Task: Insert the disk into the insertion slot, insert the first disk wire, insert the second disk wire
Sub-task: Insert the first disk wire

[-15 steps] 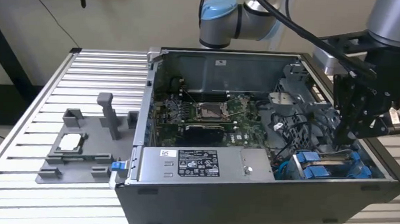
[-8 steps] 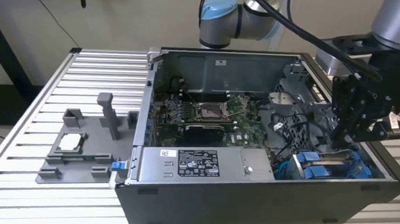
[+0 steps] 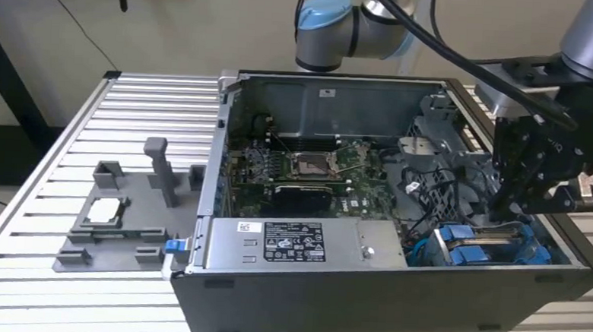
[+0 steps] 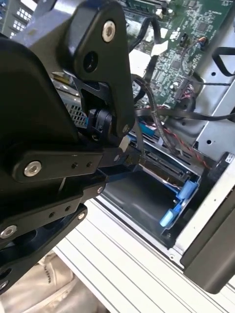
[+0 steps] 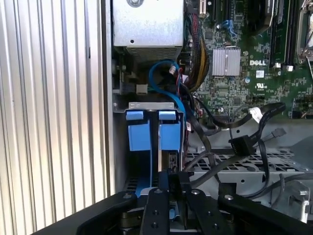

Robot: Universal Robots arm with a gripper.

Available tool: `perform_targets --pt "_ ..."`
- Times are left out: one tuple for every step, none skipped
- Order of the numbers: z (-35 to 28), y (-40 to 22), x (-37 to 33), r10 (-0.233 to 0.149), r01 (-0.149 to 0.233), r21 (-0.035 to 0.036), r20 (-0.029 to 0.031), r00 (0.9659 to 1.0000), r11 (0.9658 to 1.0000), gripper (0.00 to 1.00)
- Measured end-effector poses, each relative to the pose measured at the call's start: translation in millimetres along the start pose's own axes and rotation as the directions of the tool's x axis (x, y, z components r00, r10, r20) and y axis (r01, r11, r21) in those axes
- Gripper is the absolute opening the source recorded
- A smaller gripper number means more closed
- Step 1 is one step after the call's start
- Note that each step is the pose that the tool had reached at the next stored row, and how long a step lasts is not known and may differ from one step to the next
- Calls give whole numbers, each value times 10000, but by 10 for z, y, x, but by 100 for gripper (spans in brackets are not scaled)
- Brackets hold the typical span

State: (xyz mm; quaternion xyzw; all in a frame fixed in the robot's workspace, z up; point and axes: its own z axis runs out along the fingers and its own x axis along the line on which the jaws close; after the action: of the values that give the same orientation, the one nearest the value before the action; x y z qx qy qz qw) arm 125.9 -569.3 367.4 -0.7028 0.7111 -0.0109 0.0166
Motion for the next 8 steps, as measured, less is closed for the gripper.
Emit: perform_targets --pt "6 -16 8 2 -1 -44 31 10000 10000 19" --pt "12 -39 13 4 -3 -66 73 10000 10000 19" --pt "19 -64 16 5 -5 -77 120 9999 10000 19" --pt "25 -92 19 8 -6 -84 169 9999 10000 19" --pt "32 -116 23 10 -8 -95 208 9998 10000 19" --pt "40 -139 29 12 -9 -112 245 9997 9999 19" --pt "48 -159 35 13 -9 -134 276 9996 9999 19" --pt "56 -177 42 15 -10 -163 308 9995 9999 19"
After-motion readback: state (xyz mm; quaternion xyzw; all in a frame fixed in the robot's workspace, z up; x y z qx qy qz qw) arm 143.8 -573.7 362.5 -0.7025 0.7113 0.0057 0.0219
